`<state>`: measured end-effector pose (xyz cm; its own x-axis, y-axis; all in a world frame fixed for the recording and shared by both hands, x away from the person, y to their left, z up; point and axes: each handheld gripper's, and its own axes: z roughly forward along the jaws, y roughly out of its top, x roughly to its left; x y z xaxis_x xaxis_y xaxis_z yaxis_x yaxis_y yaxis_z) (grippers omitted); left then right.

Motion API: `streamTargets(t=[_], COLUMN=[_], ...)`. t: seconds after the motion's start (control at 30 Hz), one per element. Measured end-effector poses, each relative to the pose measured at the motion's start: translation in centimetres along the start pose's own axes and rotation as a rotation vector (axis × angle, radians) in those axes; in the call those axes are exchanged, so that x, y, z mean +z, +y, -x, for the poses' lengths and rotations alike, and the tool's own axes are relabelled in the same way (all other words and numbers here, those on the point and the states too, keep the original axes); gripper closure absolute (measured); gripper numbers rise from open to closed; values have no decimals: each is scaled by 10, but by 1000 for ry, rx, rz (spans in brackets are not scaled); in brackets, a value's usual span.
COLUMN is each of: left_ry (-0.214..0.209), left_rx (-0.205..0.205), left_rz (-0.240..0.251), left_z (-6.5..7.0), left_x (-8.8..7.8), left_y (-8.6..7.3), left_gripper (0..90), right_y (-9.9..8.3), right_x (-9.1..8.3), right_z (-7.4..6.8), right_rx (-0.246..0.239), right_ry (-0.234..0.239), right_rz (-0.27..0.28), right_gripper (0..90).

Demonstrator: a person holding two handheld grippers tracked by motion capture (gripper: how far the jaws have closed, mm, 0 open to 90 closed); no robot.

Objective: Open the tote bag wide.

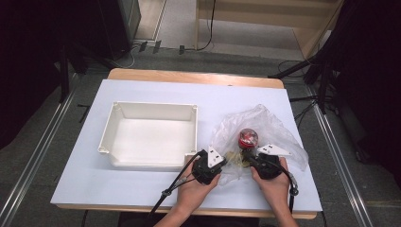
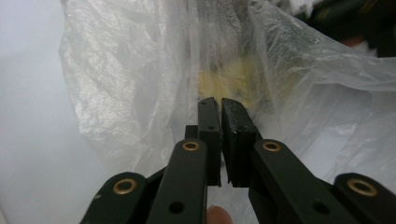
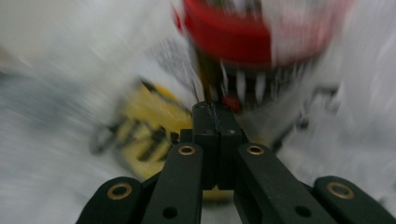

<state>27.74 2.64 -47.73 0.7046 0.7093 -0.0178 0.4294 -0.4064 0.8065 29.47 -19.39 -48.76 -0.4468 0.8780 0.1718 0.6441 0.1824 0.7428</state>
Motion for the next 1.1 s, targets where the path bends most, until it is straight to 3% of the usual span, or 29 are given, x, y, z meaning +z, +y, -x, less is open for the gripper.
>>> streamTargets(t=[0.03,0.07,0.13,0.17,0.2,0.23,0.27,0.3,0.4,0.43,0.47,0.53,0.57,0.6,0.63,0.67,0.7,0.73,0.77,0.9,0.97,1.03,1.07,1.1], left_ry=[5,5,10,6,-6,-28,-59,-126,-151,-162,-156,-145,-120,-67,35,35,89,122,169,185,177,169,157,141], left_rx=[-6,-6,0,-4,-13,-29,-34,-41,-74,-87,-92,-82,-72,-57,-40,-40,-27,-13,-10,-8,8,-1,-17,-35], left_rz=[42,42,84,107,133,163,196,273,324,342,348,312,257,182,108,108,92,84,43,-11,-51,-61,-60,-61], left_z=[0,0,1,1,2,3,4,8,11,12,15,19,21,22,21,21,20,18,15,14,15,14,12,10], left_x=[-4,-4,-9,-11,-13,-15,-18,-23,-27,-28,-28,-22,-16,-7,7,7,11,14,21,28,32,33,33,32], left_y=[-1,-1,-1,-1,0,1,3,7,11,13,16,20,22,23,20,20,19,18,18,19,20,21,21,20], left_gripper=[834,802,780,766,703,703,611,575,497,423,423,363,363,399,466,561,561,758,839,877,848,839,839,844], right_y=[-2,-2,-2,-2,-2,-2,-2,-2,-2,-2,-2,-2,-2,-2,-2,-2,-3,-3,-3,-3,-3,-2,-2,3], right_x=[0,0,-1,0,0,0,0,0,0,0,0,0,0,0,0,0,0,0,0,0,-3,-11,-11,-26], right_z=[4,4,8,8,6,6,4,4,4,5,5,5,5,5,5,5,5,5,5,6,2,0,0,0], right_rx=[35,35,88,90,75,75,60,55,57,64,64,70,70,70,70,70,69,68,69,71,25,-9,-9,-33], right_ry=[24,24,49,48,37,37,26,23,24,29,29,33,33,35,35,35,35,35,35,39,29,41,41,37], right_rz=[13,13,5,7,10,10,7,10,10,10,10,8,8,9,9,9,9,10,10,10,23,80,80,174], right_gripper=[900,900,900,900,900,900,900,900,900,900,900,900,900,900,900,900,900,900,900,900,857,832,832,819])
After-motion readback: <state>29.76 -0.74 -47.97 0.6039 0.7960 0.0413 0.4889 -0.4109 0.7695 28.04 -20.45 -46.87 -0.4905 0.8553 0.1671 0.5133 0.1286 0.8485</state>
